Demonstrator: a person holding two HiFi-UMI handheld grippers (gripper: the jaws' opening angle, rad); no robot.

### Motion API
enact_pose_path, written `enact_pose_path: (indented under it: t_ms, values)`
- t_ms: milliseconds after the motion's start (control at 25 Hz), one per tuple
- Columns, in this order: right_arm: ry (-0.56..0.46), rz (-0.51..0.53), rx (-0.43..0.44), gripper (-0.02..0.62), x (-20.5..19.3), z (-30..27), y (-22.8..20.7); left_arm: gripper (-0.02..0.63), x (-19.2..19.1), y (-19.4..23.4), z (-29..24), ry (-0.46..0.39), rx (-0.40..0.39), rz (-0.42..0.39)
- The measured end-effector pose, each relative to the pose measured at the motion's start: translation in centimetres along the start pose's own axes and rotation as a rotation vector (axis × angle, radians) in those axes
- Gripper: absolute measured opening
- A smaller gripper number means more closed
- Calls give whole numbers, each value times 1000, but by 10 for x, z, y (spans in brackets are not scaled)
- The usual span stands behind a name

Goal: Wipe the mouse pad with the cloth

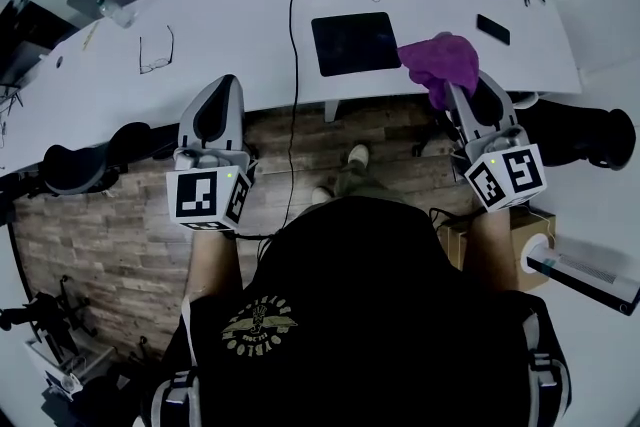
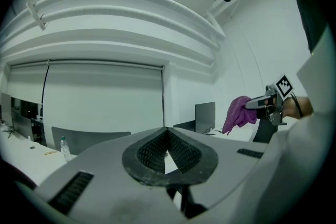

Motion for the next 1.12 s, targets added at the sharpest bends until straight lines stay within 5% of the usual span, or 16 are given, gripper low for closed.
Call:
enact_pose_path:
  t_ms: [840, 1120]
  values:
    - [37, -63, 51, 89, -20, -74, -83, 2, -1, -8, -105, 45, 23, 34]
    - [19, -81, 86, 89, -16, -110, -112, 2, 12, -6, -141, 40, 59, -16]
Point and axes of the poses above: the fingertips, and each gripper's own axes: z backward along the fingers, y to its left, x out of its top, the point moved 7 cm from there along z, backward along the fingers, and after that the axes turned 1 degree about y, right-handed, at the moved point
